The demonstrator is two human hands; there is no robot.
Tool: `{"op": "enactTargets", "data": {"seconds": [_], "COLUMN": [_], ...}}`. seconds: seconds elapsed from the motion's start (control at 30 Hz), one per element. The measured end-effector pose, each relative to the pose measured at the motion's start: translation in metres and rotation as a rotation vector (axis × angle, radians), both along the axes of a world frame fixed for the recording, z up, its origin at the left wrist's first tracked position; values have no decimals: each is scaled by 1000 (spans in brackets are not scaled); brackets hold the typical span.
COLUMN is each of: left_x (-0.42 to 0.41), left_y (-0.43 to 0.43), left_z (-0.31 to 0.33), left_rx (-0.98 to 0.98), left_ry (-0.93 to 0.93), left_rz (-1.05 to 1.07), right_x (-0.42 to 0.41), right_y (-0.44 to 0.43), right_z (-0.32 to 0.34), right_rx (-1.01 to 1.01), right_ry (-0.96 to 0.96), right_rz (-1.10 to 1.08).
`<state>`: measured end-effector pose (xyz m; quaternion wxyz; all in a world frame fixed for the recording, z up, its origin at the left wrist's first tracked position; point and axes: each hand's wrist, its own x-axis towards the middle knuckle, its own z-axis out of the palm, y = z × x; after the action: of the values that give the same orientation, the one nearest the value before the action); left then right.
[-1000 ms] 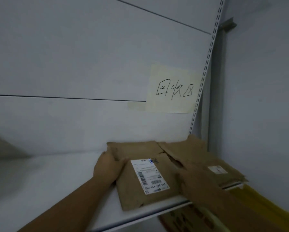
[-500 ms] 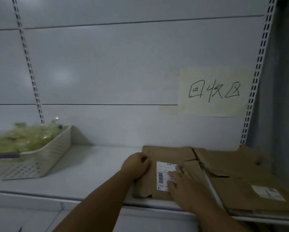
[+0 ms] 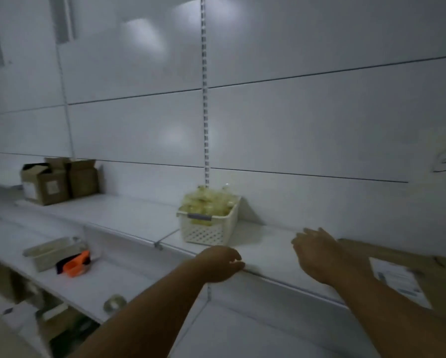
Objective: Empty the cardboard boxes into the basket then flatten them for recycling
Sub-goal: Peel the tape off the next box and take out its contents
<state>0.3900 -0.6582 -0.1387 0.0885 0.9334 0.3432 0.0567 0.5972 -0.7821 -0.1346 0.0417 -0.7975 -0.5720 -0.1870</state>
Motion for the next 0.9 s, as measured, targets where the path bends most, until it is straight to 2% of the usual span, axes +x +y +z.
{"op": "enactTargets", "data": {"seconds": [0.07,0.13,0.23,0.33,0.4,0.5,0.63,0.8,0.9], "left_x": [-67,-139,-244,-326,-365,-401,-419,-438,-458], "left_y": [32,69,116,146,160,187,228,284,316], "left_z": [12,29,49,54,50,42,37,31,46], "left_rx": [96,226,332,294,249,205,156,93,134], "left_ry": [9,67,139,167,198,153,90,93,117], "left_rz": [108,215,361,489,560,619,636,681,737], "right_x": [-92,-183,-279,-338,-363,-387,-404,-417,-430], "right_y": [51,101,149,183,206,243,302,388,440], "right_z": [5,0,-12,-23,-29,-31,-39,-37,-22], "right_rx": [-107,-123,-169,-191,-240,-283,-311,-293,-265], "right_ry": [-29,76,157,24,-36,-7,71,38,55], "right_rz": [232,414,527,577,605,619,639,678,713]}}
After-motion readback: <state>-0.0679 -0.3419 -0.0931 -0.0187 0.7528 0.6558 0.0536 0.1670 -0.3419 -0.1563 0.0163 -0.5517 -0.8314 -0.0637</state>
